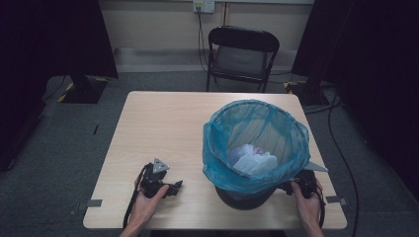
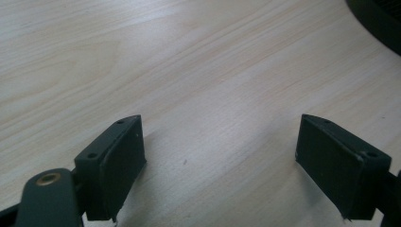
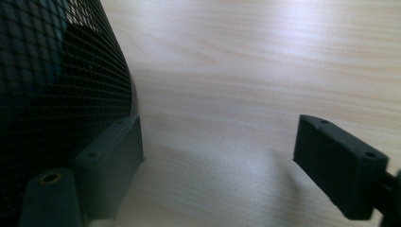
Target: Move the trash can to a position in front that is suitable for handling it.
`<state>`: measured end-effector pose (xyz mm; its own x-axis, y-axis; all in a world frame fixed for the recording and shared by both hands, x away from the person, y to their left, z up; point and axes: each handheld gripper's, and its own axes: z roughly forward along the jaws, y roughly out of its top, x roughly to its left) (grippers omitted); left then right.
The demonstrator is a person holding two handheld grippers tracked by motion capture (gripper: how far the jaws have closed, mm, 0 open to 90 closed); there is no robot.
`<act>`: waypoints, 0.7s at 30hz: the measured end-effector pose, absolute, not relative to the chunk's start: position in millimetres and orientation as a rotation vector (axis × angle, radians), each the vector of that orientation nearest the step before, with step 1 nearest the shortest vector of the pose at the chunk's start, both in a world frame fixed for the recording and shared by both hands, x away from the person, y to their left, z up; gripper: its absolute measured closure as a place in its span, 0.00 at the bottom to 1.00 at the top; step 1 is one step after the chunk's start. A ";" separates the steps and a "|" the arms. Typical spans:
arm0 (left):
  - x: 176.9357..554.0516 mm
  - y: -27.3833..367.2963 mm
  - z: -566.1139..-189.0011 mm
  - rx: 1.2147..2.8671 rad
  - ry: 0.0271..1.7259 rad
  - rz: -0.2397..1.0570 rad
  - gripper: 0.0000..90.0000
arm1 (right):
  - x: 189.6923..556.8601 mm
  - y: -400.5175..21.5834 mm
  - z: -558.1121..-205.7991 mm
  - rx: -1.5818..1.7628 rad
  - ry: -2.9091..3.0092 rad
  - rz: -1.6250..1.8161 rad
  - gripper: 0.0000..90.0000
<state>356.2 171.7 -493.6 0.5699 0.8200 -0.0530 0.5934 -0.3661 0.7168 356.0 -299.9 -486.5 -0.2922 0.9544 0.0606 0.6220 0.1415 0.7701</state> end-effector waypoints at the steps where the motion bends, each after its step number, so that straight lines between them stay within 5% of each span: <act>1: 356.2 171.7 -493.6 2.094 1.125 0.410 0.18 | 355.8 -301.2 -485.4 1.499 1.976 1.004 0.18; 21: 372.4 127.5 -439.0 1.952 0.957 0.329 0.22 | 329.7 -313.7 -436.0 1.384 1.881 1.251 0.56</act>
